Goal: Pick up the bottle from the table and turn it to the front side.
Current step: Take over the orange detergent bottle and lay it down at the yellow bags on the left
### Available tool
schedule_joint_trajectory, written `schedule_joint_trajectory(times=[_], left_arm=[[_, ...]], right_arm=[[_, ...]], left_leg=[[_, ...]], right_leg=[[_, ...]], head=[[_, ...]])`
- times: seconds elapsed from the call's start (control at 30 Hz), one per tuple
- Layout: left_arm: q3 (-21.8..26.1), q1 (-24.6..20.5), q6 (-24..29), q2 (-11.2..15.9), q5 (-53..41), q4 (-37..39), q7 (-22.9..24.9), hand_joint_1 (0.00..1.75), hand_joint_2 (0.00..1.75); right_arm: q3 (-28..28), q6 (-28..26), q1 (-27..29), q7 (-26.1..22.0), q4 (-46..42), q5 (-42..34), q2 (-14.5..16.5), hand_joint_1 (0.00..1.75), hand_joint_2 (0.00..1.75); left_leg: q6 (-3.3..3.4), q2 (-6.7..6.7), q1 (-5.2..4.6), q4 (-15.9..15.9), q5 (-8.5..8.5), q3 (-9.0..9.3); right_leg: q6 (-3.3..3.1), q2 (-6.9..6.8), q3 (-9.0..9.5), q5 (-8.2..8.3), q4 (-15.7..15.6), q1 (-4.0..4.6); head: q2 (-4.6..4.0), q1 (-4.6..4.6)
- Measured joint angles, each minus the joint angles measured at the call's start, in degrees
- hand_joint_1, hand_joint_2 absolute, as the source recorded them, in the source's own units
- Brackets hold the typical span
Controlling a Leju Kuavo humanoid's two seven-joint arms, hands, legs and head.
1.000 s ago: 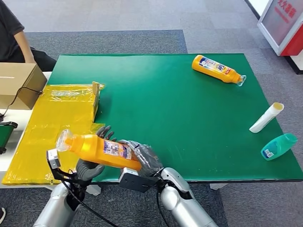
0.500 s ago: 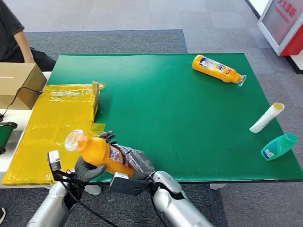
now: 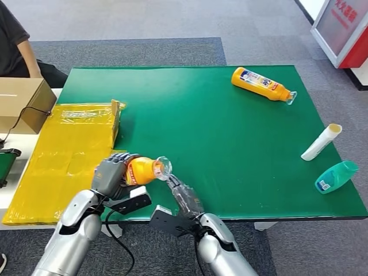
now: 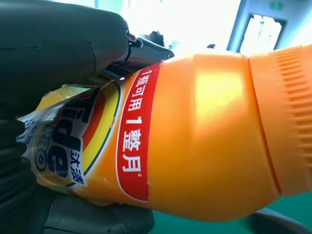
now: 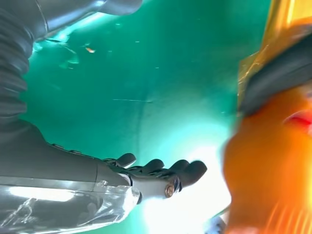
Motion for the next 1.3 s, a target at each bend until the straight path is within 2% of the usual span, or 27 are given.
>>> schedule_joint_trajectory(times=[0.13, 0.23, 0.33, 0.53, 0.57, 0.6, 0.67, 0.7, 0.77, 0.83, 0.97, 1.07, 1.17, 1.3], left_arm=[[0.6, -0.3, 1.2, 2.4, -14.2, -1.9, 5.5, 1.75, 1.75], [0.6, -1.2, 2.4, 4.9, -20.0, -0.2, 7.2, 1.75, 1.75], [0.6, -2.8, 3.8, 7.3, -21.6, 4.6, 8.4, 1.75, 1.75], [0.7, -7.7, 8.0, 10.9, -22.0, 19.6, 8.8, 1.75, 1.75], [0.9, -8.8, 8.8, 11.2, -22.0, 22.0, 8.8, 1.45, 1.75], [1.1, -9.9, 9.3, 11.4, -22.0, 24.0, 8.8, 1.07, 1.75], [1.7, -12.0, 10.1, 11.4, -21.9, 27.5, 9.0, 0.20, 1.75], [2.1, -12.8, 10.4, 11.4, -21.9, 28.9, 9.0, 0.06, 1.75], [3.6, -13.9, 10.6, 10.8, -20.9, 31.0, 7.9, 0.00, 1.75], [5.9, -14.3, 9.1, 9.7, -17.6, 31.7, 5.0, 0.00, 1.75], [14.6, -12.4, -5.0, 5.8, 5.1, 29.6, -8.7, 0.00, 1.75], [17.7, -9.9, -10.7, 4.0, 15.0, 26.5, -13.4, 0.00, 1.75], [19.8, -5.4, -17.1, 2.2, 26.9, 21.8, -18.3, 0.00, 1.75], [21.1, 1.6, -22.0, -0.7, 36.2, 15.0, -21.3, 0.00, 1.75]], right_arm=[[-2.4, 0.9, 1.6, 0.3, -2.8, -0.2, -0.4, 0.00, 1.75], [-3.7, 1.5, 2.4, 0.0, -3.7, -0.6, -0.4, 0.00, 1.75], [-4.4, 1.9, 2.6, -0.7, -3.8, -1.2, -0.4, 0.00, 1.75], [-4.9, 2.7, 3.1, -2.0, -3.7, -2.5, -0.4, 0.00, 1.75], [-5.0, 2.8, 3.1, -2.2, -3.6, -2.6, -0.4, 0.00, 1.75], [-5.0, 2.8, 3.2, -2.2, -3.5, -2.7, -0.4, 0.00, 1.75], [-5.0, 3.0, 3.2, -2.4, -3.3, -2.8, -0.4, 0.00, 1.75], [-5.0, 3.0, 3.3, -2.4, -3.2, -2.9, -0.4, 0.00, 1.75], [-5.0, 3.0, 3.4, -2.3, -3.0, -3.1, -0.4, 0.00, 1.75], [-5.1, 3.0, 3.6, -2.3, -3.0, -3.3, -0.4, 0.00, 1.75], [-5.4, 3.0, 4.8, -2.0, -3.0, -4.2, -0.4, 0.00, 1.75], [-5.8, 2.9, 5.2, -2.3, -3.0, -4.6, -0.4, 0.00, 1.75], [-6.2, 2.7, 5.8, -2.5, -3.1, -5.0, -0.4, 0.00, 1.75], [-6.6, 2.5, 6.6, -2.3, -3.6, -5.2, -0.5, 0.00, 1.75]], left_leg=[[0.04, -0.02, 0.00, 0.0, 0.09, -0.09], [0.03, -0.02, 0.00, 0.0, 0.08, -0.10], [0.03, -0.02, 0.00, 0.0, 0.07, -0.11], [0.03, -0.02, 0.00, 0.0, 0.07, -0.11], [0.02, -0.03, 0.00, 0.0, 0.07, -0.11], [0.00, -0.03, 0.00, 0.0, 0.05, -0.09], [-0.03, -0.03, 0.00, 0.0, 0.02, -0.05], [-0.05, -0.03, 0.00, 0.0, 0.01, -0.03], [-0.05, -0.03, 0.00, 0.0, 0.04, -0.01], [-0.04, -0.03, 0.00, 0.0, 0.07, 0.00], [0.01, -0.05, -0.02, 0.0, 0.04, 0.07], [0.07, -0.06, -0.05, 0.0, -0.07, 0.15], [0.10, -0.05, -0.08, 0.0, -0.18, 0.26], [0.11, -0.08, -0.08, 0.0, -0.29, 0.27]], right_leg=[[0.02, -0.01, -0.05, 0.01, 0.0, 0.01], [0.02, -0.01, -0.08, 0.01, 0.0, 0.01], [0.03, -0.01, -0.09, 0.00, 0.0, 0.01], [0.02, -0.01, -0.09, -0.01, 0.0, 0.01], [0.02, -0.01, -0.07, -0.01, 0.0, 0.01], [0.01, -0.02, -0.05, -0.01, 0.0, 0.01], [-0.01, -0.01, -0.02, 0.01, 0.0, 0.01], [-0.02, -0.01, -0.02, 0.02, 0.0, 0.01], [-0.05, -0.01, -0.01, 0.05, 0.0, 0.01], [-0.04, -0.01, 0.00, 0.06, 0.0, 0.01], [0.03, -0.02, 0.13, 0.02, 0.0, -0.02], [0.09, -0.02, 0.23, -0.06, 0.0, -0.07], [0.11, -0.01, 0.30, -0.16, 0.0, -0.09], [0.15, -0.03, 0.33, -0.27, 0.0, -0.09]], head=[[0.00, 0.00], [0.00, 0.01], [0.00, 0.01], [0.00, 0.01], [0.00, 0.01], [0.00, 0.01], [0.00, 0.00], [0.00, 0.00], [0.00, 0.01], [0.00, 0.00], [0.00, 0.01], [0.00, 0.01], [0.00, -0.01], [0.00, 0.02]])
